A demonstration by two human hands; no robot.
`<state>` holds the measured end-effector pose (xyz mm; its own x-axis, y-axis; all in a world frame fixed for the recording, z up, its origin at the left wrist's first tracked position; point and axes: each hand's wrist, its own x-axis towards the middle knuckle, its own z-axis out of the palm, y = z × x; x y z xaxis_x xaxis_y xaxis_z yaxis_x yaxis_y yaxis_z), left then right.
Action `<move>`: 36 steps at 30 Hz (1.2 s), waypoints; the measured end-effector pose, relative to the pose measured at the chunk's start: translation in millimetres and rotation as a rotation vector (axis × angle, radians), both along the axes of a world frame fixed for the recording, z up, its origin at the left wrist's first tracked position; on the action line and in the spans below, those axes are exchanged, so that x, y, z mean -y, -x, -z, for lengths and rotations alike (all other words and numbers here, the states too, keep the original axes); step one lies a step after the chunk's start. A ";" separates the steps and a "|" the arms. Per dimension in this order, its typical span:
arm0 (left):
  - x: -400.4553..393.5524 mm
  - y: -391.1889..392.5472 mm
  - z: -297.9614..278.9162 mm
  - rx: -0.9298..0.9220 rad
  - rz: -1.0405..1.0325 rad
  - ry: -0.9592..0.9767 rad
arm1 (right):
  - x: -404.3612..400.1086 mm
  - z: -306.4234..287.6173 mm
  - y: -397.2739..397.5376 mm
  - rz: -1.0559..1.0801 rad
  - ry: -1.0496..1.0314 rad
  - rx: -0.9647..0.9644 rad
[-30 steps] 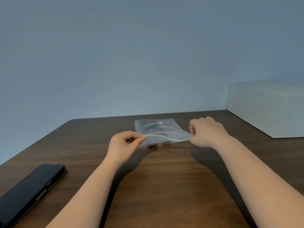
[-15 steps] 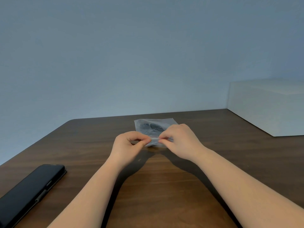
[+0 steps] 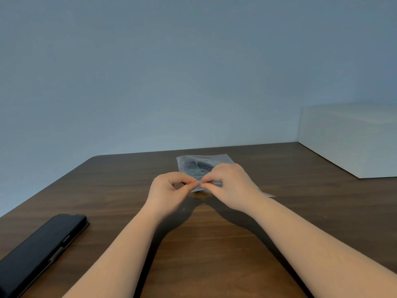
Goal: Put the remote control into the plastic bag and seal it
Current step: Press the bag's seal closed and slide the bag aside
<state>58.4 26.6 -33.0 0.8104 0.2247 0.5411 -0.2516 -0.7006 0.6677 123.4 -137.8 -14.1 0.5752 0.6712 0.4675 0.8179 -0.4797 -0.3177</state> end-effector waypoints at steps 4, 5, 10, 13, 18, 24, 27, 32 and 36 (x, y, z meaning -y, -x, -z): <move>-0.7 0.2 -0.3 0.005 0.014 -0.016 | -1.8 0.8 0.3 -0.014 -0.019 -0.001; -0.8 0.3 -0.6 0.002 0.016 -0.020 | -2.2 0.8 0.2 -0.013 -0.018 -0.006; -1.5 1.2 -2.2 -0.023 0.012 -0.010 | -3.0 1.1 -0.8 -0.016 -0.027 -0.009; -2.0 2.1 -2.7 -0.034 0.008 -0.011 | -5.1 3.0 -1.4 -0.016 -0.022 0.019; -2.6 3.8 -3.8 -0.051 -0.005 -0.025 | -5.5 6.2 -3.1 -0.003 0.050 0.145; -10.2 6.8 -7.5 -0.039 -0.079 0.101 | 10.2 5.6 -12.8 0.021 0.117 0.302; -15.5 9.0 -8.7 -0.046 -0.121 0.185 | 28.9 5.8 -26.8 0.102 0.153 0.282; -18.5 9.1 -7.1 -0.068 -0.136 0.217 | 33.6 4.5 -33.2 0.128 0.189 0.245; -21.5 8.2 -5.8 -0.069 -0.151 0.242 | 40.6 0.7 -38.3 0.141 0.192 0.167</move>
<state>50.2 48.1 -27.2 0.7908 0.4615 0.4021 -0.1048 -0.5452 0.8317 161.8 -178.4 -14.8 0.5950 0.6751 0.4362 0.7720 -0.6310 -0.0764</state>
